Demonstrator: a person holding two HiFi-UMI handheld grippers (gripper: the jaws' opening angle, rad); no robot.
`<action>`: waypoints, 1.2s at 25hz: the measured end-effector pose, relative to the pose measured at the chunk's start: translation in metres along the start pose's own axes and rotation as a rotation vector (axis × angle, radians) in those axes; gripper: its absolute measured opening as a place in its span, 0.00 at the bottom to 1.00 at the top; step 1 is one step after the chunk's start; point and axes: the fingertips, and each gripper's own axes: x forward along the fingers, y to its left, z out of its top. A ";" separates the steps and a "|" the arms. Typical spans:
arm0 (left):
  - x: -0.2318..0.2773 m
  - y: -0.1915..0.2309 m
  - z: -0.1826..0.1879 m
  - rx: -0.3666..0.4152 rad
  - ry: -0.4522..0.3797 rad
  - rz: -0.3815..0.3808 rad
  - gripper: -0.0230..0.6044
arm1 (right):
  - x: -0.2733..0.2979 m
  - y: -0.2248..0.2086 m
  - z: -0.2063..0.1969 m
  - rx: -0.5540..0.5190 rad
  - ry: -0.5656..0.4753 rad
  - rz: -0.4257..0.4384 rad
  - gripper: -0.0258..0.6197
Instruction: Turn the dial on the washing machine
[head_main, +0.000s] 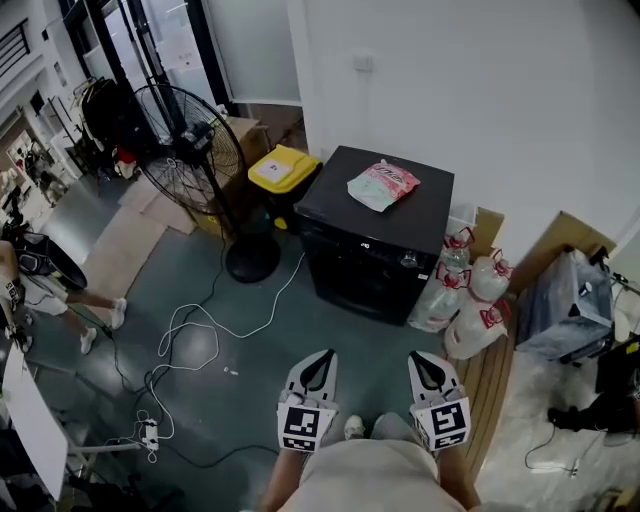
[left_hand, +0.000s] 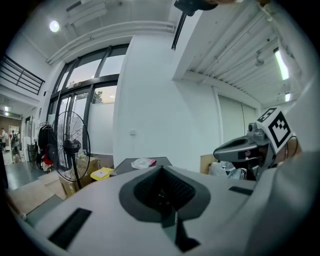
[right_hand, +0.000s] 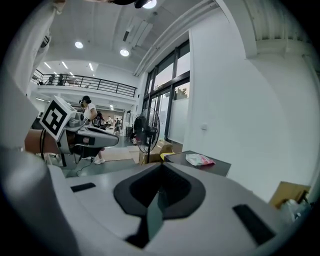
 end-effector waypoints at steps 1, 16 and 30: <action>0.002 0.001 0.000 -0.001 0.000 -0.003 0.06 | 0.002 -0.001 0.000 0.002 0.003 -0.002 0.05; 0.064 0.036 0.006 0.014 -0.011 0.018 0.06 | 0.081 -0.041 0.002 0.022 -0.005 0.014 0.05; 0.176 0.091 0.007 -0.010 0.059 0.074 0.06 | 0.197 -0.113 0.002 0.052 0.036 0.079 0.05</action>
